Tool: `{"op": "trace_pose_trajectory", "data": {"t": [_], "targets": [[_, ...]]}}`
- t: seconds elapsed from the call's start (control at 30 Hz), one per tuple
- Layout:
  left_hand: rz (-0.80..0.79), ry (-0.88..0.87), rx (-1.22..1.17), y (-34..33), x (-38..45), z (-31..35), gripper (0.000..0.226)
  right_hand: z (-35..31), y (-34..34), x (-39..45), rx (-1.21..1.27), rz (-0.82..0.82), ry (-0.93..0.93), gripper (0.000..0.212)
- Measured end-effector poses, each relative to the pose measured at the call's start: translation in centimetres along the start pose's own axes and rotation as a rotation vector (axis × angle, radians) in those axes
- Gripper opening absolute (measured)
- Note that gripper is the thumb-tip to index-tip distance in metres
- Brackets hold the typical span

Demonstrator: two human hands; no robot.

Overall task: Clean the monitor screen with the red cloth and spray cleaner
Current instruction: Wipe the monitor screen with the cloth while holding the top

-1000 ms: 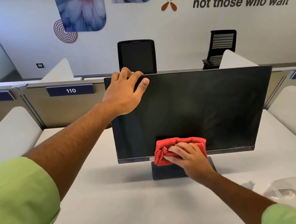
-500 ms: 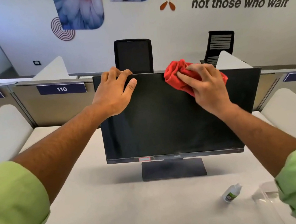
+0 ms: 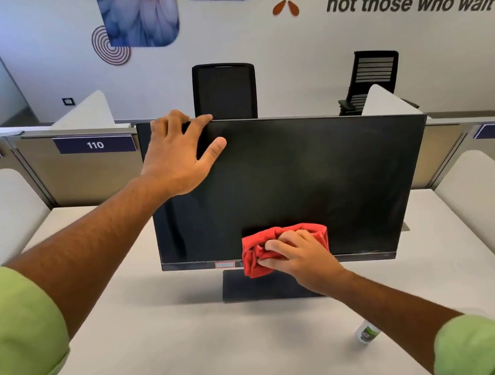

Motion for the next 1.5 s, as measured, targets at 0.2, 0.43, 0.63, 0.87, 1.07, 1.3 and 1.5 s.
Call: {"op": "trace_pose_trajectory", "data": {"t": [0.2, 0.43, 0.63, 0.87, 1.07, 1.3, 1.5], "targets": [[-0.005, 0.079, 0.046, -1.5, 0.0, 4.0, 0.081, 5.5, 6.0, 2.0, -0.136, 0.19, -0.069, 0.045], [0.019, 0.105, 0.099, -1.9, 0.5, 4.6, 0.084, 18.4, 16.2, 4.0, -0.206, 0.393, -0.363, 0.051], [0.003, 0.115, 0.076, -2.4, 0.4, 4.4, 0.084, 17.2, 14.9, 2.4, -0.185, 0.48, -0.458, 0.044], [-0.015, 0.117, 0.023, -2.3, 0.4, 4.3, 0.082, 6.7, 4.5, -2.5, -0.065, 0.285, -0.211, 0.039], [-0.023, 0.145, -0.055, -1.8, 0.3, 4.1, 0.076, 3.2, 0.0, -4.1, 0.026, 0.031, -0.024, 0.054], [-0.078, 0.139, -0.047, -1.5, 0.0, 4.3, 0.079, 11.6, 8.1, -2.1, -0.094, 0.249, -0.165, 0.038], [-0.095, 0.132, -0.028, -1.6, 0.3, 4.3, 0.076, 23.2, 16.5, -0.6, -0.165, 0.366, -0.422, 0.053]]}}
Point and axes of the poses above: each hand's wrist, its own x-axis towards the middle knuckle, its own y-axis out of the back of the hand, z = x × y, the point moved 10 cm from there along x, towards the middle knuckle, and after that the axes turned 1 degree about -y, right-handed, at the moved point
